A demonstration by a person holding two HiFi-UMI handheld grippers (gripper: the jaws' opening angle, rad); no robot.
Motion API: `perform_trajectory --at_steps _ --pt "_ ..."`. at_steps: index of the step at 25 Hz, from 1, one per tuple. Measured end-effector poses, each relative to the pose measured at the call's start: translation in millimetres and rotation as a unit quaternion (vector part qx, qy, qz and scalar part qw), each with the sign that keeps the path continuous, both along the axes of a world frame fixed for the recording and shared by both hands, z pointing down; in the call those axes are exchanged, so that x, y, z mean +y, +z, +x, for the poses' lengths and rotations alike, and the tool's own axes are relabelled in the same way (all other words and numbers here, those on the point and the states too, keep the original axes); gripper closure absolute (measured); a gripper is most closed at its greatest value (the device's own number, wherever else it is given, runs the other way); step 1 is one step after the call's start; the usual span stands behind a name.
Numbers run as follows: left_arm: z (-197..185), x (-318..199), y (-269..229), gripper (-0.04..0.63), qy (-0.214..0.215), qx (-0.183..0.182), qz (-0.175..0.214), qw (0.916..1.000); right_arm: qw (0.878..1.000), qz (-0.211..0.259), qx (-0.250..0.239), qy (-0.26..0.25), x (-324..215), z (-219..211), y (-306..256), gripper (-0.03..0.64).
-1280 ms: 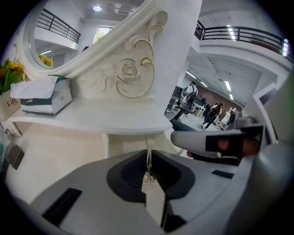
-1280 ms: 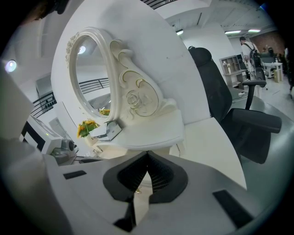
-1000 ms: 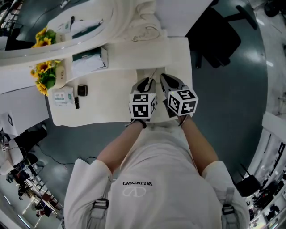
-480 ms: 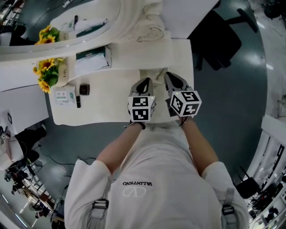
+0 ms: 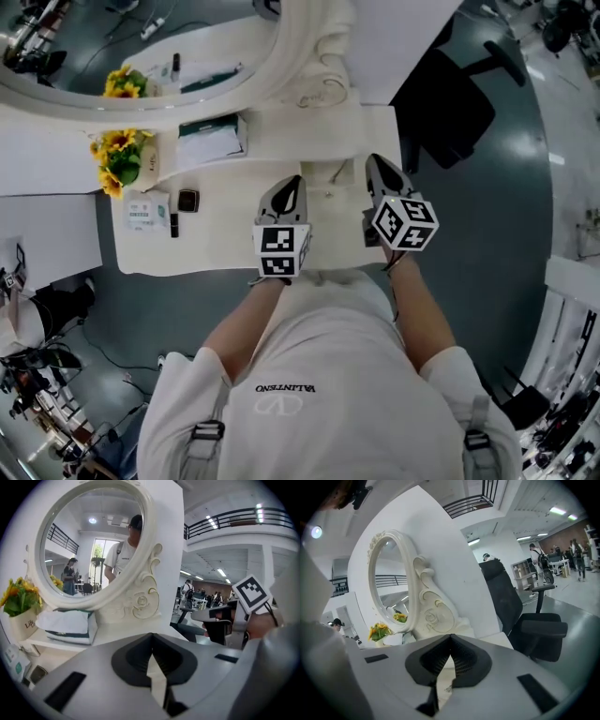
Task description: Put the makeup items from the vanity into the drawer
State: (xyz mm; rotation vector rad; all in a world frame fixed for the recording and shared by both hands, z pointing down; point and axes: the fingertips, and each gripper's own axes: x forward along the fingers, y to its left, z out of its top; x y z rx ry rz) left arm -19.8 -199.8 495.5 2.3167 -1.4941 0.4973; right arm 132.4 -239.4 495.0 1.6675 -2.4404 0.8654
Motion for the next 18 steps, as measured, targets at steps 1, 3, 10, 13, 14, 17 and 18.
perform_trajectory --at_steps 1,3,10,13,14,17,18 --pt "-6.2 0.1 -10.6 0.591 0.002 0.001 0.016 0.9999 1.0 0.008 -0.001 0.0 0.5 -0.6 -8.3 0.606" --pt "-20.0 -0.8 -31.0 0.591 0.006 0.006 0.047 0.9989 1.0 0.024 0.0 -0.001 1.8 -1.6 -24.0 0.606" --pt "-84.2 -3.6 -99.7 0.592 -0.027 0.034 0.126 0.9911 0.997 0.07 0.009 0.0 9.3 1.0 -73.7 0.606" --pt "-98.7 -1.7 -135.6 0.592 -0.027 0.055 0.166 0.9843 0.995 0.095 0.014 0.009 11.9 10.1 -100.7 0.606" --pt "-101.3 -1.2 -148.0 0.592 -0.025 0.058 0.181 0.9814 0.994 0.104 0.018 0.012 12.1 13.2 -110.3 0.606" --pt "-105.6 0.0 -183.2 0.592 -0.017 0.055 0.227 0.9721 0.99 0.14 0.032 0.015 11.4 19.9 -142.8 0.606" --pt "-105.9 0.0 -193.9 0.592 -0.015 0.057 0.24 0.969 0.987 0.153 0.036 0.016 12.1 21.7 -155.1 0.606"
